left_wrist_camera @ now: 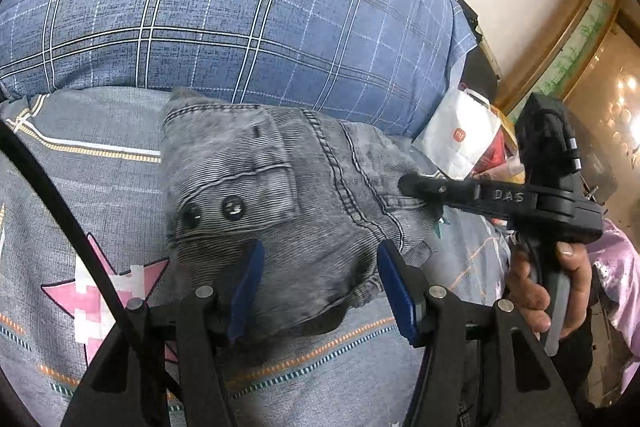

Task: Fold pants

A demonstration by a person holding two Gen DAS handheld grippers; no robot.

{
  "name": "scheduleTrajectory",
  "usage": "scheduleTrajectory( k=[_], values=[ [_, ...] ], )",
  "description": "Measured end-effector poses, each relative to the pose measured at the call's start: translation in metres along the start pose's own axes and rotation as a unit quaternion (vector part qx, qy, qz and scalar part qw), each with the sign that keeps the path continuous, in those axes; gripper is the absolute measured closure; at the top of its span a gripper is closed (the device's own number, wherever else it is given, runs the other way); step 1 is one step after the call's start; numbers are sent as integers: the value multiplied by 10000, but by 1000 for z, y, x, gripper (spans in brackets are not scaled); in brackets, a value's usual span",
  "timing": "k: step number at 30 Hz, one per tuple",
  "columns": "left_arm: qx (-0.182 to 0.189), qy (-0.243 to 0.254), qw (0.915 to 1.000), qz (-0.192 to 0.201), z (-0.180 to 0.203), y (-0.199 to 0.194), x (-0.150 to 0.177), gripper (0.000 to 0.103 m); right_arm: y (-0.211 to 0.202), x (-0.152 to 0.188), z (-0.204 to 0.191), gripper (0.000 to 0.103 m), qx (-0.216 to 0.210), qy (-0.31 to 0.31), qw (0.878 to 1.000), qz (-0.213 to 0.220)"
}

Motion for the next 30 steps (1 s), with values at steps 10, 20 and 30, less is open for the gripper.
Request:
scheduleTrajectory(
  k=[10,20,30],
  values=[
    [-335,-637,9970,275,-29,-18,-28,27,19,6,13,26,-205,221,9990,-334],
    [-807,-2201,9686,-832,-83,44,-26,26,32,3,77,21,-578,1619,9842,-420],
    [-690,-2444,9650,-647,-89,50,-22,31,67,11,50,43,-495,1284,9862,-924]
  ],
)
Point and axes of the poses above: each gripper's, at about its wrist camera, not at the fingertips, and y roughly the way its jaws point, z to its right, x to its underside, the point moved 7 cm from there along y, roughly the way its jaws point, and after that the axes turned 8 degrees about z, right-handed, at the moved point
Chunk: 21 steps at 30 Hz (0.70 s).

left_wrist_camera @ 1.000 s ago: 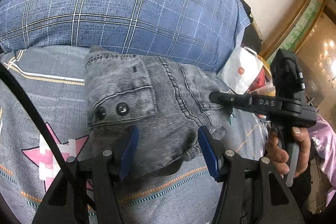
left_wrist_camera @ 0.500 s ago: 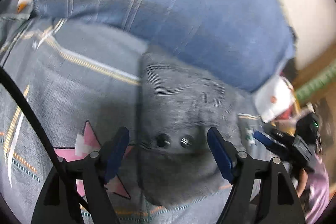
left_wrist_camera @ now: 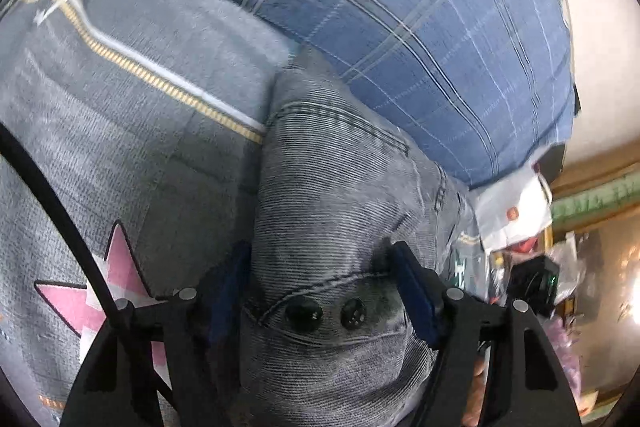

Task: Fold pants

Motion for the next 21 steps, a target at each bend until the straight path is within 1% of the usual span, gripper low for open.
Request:
scheduleTrajectory(
  k=[1,2,3,4,5,6,7,8,10,12,15,18,21],
  values=[
    [10,-140,9999,-55,-3,3,0,31,-1,0,0,45,41,-33,10000,34],
    [45,-208,9997,-135,-5,6,1,35,-1,0,-4,47,120,-168,9998,57],
    [68,-206,9997,-145,-5,7,1,47,-1,0,-7,55,194,-261,9994,92],
    [55,-137,9998,-139,-3,5,3,57,-2,1,-10,67,205,-279,9993,137],
    [82,-15,9999,-106,2,2,4,64,-3,1,-15,73,152,-327,9992,168],
    [98,131,9999,-32,8,-3,4,73,-8,2,-20,79,124,-446,9987,234],
    [80,255,9996,50,14,-9,5,76,-13,2,-25,81,168,-547,9977,355],
    [89,354,9992,148,19,-17,4,77,-15,2,-33,83,148,-613,9971,436],
    [150,505,9981,322,28,-32,2,78,-24,4,-46,86,-45,-725,9956,594],
    [79,674,9966,476,34,-51,1,78,-34,8,-63,87,-262,-812,9936,747],
    [84,844,9941,669,37,-77,0,78,-54,15,-88,87,-503,-929,9897,963],
    [188,1036,9901,929,33,-104,-1,78,-70,20,-111,87,-722,-986,9847,1242],
    [189,1191,9862,1132,32,-112,-8,78,-76,22,-125,87,-862,-960,9813,1429]
  ],
)
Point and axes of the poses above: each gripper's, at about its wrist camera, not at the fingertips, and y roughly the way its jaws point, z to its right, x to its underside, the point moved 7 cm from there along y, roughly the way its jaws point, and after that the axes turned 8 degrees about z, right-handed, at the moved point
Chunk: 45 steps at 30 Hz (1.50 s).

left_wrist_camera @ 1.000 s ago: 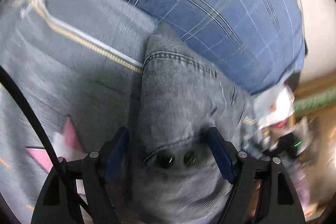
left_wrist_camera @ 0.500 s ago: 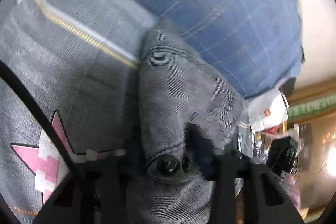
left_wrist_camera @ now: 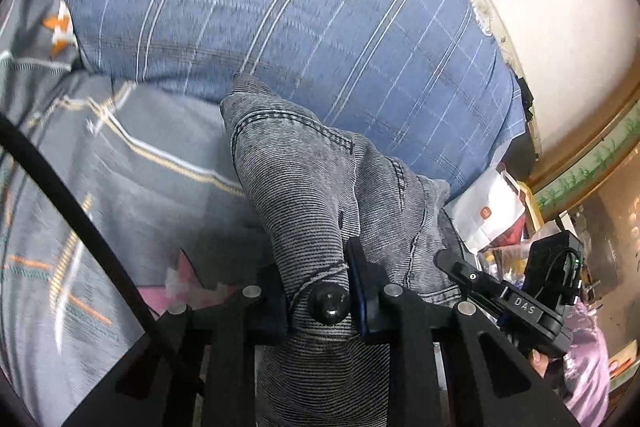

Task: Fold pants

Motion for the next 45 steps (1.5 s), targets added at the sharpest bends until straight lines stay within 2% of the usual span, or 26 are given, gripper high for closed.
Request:
scheduleTrajectory(
  k=[3,6,8,10,13,16,20,22,24,29,33,36,38,40,42,44,45],
  values=[
    [-128,146,9998,84,-9,11,-1,78,12,1,2,87,93,-5,9999,45],
    [-328,275,9991,8,-26,35,7,77,36,11,21,87,279,52,9995,-170],
    [-619,252,9977,-114,-47,57,19,77,62,23,41,87,508,151,9977,-426],
    [-911,449,9948,28,-58,64,24,73,76,34,56,87,817,159,9948,-589],
    [-1167,769,9901,149,-52,62,22,70,72,30,52,87,698,149,9961,-519],
    [-1381,1040,9848,134,-48,64,22,67,73,32,49,87,824,-21,9952,-534],
    [-1305,820,9879,171,-50,64,21,66,77,32,56,87,802,50,9952,-560],
    [-1296,644,9893,198,-54,63,22,59,77,34,56,87,829,3,9949,-572],
    [-1377,640,9882,198,-56,63,23,55,77,34,56,87,864,-41,9946,-565],
    [-1410,711,9870,283,-50,53,20,57,68,30,45,87,765,-196,9960,-424],
    [-1487,1023,9802,811,-36,29,-1,60,53,14,20,88,372,-377,9986,-31],
    [-1488,1296,9747,1048,-29,24,-13,60,56,9,12,88,331,-490,9982,29],
    [-1658,1334,9745,715,-37,37,-9,60,69,16,22,88,594,-476,9969,-175],
    [-1709,1126,9775,507,-51,45,1,60,75,21,33,84,750,-349,9960,-342],
    [-1629,861,9821,381,-58,46,5,56,75,21,41,81,628,14,9971,-425],
    [-1469,657,9866,278,-60,41,7,46,70,17,43,73,532,207,9977,-374],
    [-1388,609,9880,309,-60,36,6,40,66,13,42,62,605,180,9976,-295]
  ],
)
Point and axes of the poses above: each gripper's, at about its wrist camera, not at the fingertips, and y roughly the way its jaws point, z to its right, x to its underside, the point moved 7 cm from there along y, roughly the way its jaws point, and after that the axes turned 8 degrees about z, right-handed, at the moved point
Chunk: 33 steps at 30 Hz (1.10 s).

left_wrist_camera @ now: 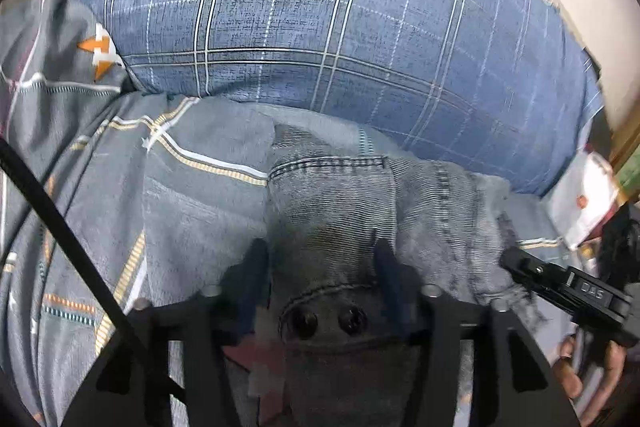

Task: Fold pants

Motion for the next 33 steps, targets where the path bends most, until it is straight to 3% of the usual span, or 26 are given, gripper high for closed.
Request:
scheduleTrajectory(
  k=[1,3,4,7,12,16,18,20,24,27,33],
  values=[
    [-56,-22,9999,81,-2,-6,0,33,-4,-2,0,47,45,-28,10000,67],
    [-327,-8,9990,290,-8,-20,0,27,-14,-6,-2,29,133,-72,9995,281],
    [-508,33,9980,385,-11,-26,-1,27,-20,-8,-4,25,197,-85,9991,374],
    [-1001,299,9927,595,-12,-44,12,27,-34,-6,-8,25,304,-195,9979,532],
    [-1278,635,9870,745,-1,-74,46,27,-57,21,-31,25,401,-463,9960,647],
    [-1856,1206,9674,1232,16,-105,67,20,-82,55,-46,25,599,-872,9916,743],
    [-2001,1494,9568,1487,24,-118,74,16,-93,67,-53,25,688,-984,9894,821],
    [-2005,1703,9515,1596,33,-127,78,15,-104,78,-58,25,682,-1008,9885,899],
    [-1835,1897,9506,1635,43,-142,81,14,-121,89,-66,24,726,-1151,9854,1026],
    [-1753,1820,9549,1559,41,-144,87,11,-128,96,-66,24,787,-1164,9841,1088],
    [-1822,1744,9566,1458,40,-140,91,11,-130,102,-74,24,805,-1465,9789,1178]
  ],
)
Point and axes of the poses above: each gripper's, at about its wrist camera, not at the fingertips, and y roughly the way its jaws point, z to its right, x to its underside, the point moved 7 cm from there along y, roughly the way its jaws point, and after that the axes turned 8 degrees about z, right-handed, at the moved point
